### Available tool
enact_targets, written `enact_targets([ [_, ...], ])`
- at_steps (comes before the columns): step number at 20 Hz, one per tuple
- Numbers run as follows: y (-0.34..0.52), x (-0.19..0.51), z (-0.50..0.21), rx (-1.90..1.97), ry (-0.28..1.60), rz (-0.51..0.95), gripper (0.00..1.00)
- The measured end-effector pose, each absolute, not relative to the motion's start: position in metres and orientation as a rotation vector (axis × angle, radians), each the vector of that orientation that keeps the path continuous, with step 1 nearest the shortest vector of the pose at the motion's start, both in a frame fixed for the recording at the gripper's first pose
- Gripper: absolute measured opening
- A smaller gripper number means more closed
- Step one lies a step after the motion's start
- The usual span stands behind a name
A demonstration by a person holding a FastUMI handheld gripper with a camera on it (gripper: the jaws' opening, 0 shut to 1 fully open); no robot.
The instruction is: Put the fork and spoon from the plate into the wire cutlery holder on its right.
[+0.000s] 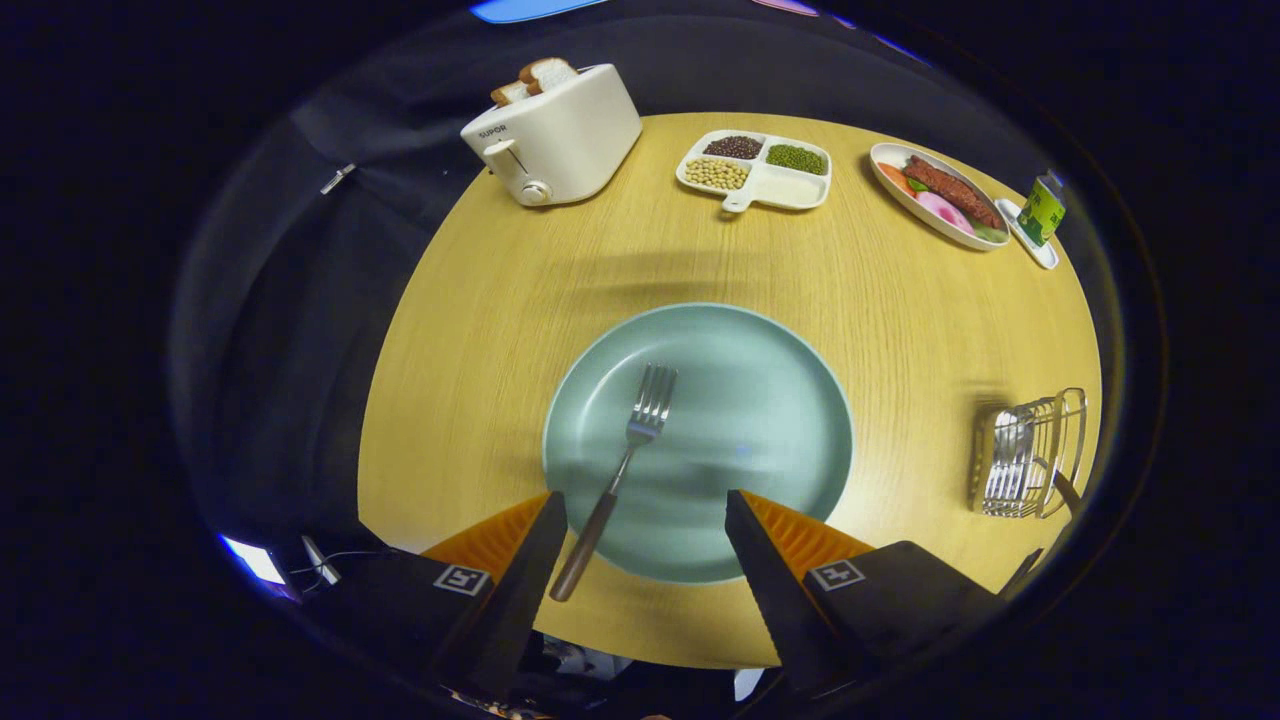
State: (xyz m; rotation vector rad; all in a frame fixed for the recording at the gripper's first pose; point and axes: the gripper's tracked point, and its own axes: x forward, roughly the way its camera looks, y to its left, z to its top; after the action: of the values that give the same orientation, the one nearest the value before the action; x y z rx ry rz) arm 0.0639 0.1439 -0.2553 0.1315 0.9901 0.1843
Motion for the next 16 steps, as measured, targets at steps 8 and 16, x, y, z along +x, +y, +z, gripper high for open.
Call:
enact_targets([
  [8, 0.15, 0.077, -0.302, 0.059, 1.041, 0.101, 0.98],
  [16, 0.135, 0.084, -0.314, 0.037, 1.063, 0.041, 0.43],
])
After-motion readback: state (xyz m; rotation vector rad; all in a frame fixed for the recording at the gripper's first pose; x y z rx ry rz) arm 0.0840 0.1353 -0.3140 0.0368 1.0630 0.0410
